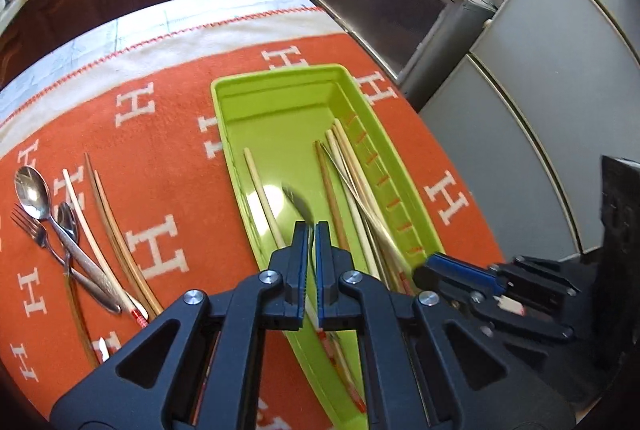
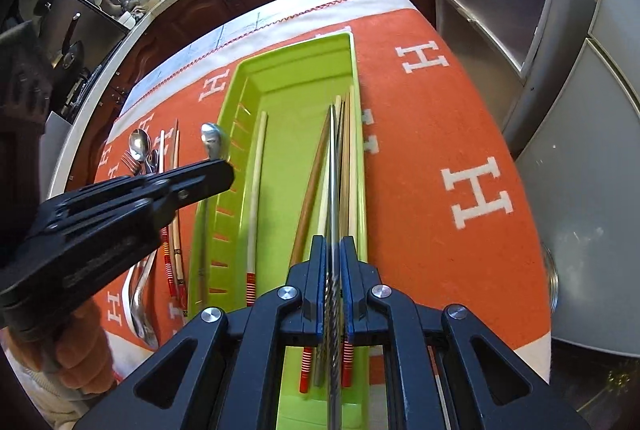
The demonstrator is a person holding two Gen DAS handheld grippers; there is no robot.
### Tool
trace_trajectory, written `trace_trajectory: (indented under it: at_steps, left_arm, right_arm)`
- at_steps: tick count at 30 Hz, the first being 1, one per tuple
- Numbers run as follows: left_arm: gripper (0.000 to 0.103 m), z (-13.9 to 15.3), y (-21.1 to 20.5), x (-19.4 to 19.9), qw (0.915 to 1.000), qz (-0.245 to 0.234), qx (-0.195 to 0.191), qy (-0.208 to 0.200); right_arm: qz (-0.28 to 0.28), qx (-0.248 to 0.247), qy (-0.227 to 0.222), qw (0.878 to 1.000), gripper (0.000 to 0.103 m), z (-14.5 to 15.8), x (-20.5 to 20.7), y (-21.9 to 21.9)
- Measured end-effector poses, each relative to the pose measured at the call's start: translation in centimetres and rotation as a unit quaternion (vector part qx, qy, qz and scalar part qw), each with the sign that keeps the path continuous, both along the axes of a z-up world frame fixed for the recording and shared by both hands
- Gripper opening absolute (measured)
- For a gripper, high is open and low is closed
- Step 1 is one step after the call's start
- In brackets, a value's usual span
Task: Organize utensils
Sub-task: 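Carry both held spoons into the green tray and open both tools, then move both open tools back over the remaining utensils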
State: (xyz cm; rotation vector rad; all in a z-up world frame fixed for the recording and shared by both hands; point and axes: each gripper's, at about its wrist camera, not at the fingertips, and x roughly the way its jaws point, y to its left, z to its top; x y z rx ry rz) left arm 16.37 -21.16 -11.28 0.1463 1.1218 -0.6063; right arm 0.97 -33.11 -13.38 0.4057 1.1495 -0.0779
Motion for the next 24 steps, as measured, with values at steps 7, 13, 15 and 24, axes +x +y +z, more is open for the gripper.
trace_trajectory:
  at_steps: [7,13,15,24]
  left_arm:
    - [0.001,0.7,0.9,0.1,0.9999,0.008,0.006,-0.005]
    - [0.001,3.1,4.2,-1.4,0.9994,0.031,0.004,-0.012]
    - [0.001,3.3,5.5,-2.1,0.9992,0.039,0.011,-0.007]
    - [0.002,3.3,10.7,-4.8,0.9973,0.068,0.026,0.002]
  right_arm:
    - [0.001,0.002,-0.003,1.000,0.020,0.5,-0.4,0.7]
    - [0.005,-0.004,-0.001,1.000,0.021,1.0,-0.8,1.3]
    - [0.006,-0.004,-0.002,1.000,0.022,1.1,-0.8,1.5]
    - [0.015,-0.005,0.004,1.000,0.026,1.1,-0.9,3.1]
